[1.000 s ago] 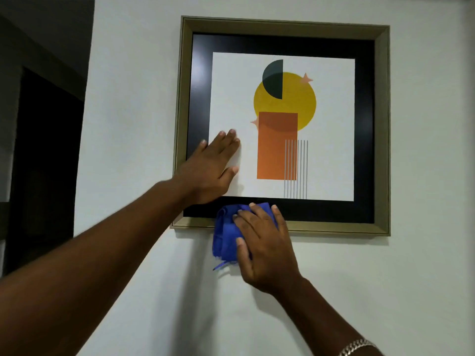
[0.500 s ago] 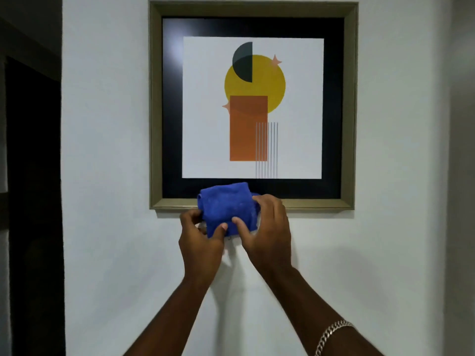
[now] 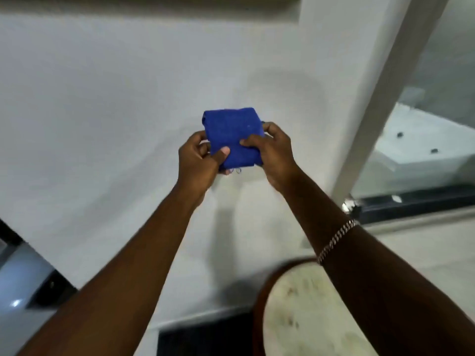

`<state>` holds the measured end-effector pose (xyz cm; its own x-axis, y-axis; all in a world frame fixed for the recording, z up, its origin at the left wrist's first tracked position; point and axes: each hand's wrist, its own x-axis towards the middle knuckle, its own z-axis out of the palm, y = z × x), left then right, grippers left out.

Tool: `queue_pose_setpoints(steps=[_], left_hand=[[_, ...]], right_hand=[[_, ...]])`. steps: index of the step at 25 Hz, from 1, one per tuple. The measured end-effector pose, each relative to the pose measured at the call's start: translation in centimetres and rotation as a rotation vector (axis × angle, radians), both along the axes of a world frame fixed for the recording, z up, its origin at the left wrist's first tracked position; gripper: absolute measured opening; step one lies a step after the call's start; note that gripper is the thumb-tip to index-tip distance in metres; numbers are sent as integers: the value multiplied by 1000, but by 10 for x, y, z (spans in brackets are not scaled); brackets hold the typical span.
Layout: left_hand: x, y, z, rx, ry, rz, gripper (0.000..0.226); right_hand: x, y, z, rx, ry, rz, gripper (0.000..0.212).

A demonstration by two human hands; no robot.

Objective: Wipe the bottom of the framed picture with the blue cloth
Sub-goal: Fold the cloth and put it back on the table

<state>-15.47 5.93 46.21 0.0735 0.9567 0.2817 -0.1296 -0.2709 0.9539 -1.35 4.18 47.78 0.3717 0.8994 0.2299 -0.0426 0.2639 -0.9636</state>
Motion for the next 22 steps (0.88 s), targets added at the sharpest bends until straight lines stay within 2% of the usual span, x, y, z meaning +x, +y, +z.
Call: queue_pose_setpoints(steps=[3, 6, 9, 12, 14, 17, 20, 22], left_hand=[[42, -15, -88, -208, 36, -28, 34], [87, -39, -191, -455, 104, -63, 41], [120, -66, -291, -593, 222, -72, 31], [140, -86, -378, -637, 406, -105, 16], [148, -95, -426, -614, 518, -114, 22], [153, -97, -473, -605, 575, -178, 38], [142, -85, -489, -634, 647, -278, 41], [135, -81, -480, -584, 699, -297, 34]], right_hand=[[41, -22, -87, -156, -108, -104, 20], [78, -50, -198, -404, -185, -172, 18], [106, -79, -300, -561, -284, -216, 31], [118, -104, -388, -625, -428, -202, 49], [120, -116, -441, -621, -481, -178, 59], [133, -110, -496, -697, -552, -149, 66], [148, -98, -514, -874, -742, -13, 70], [147, -98, -505, -900, -867, 35, 72]])
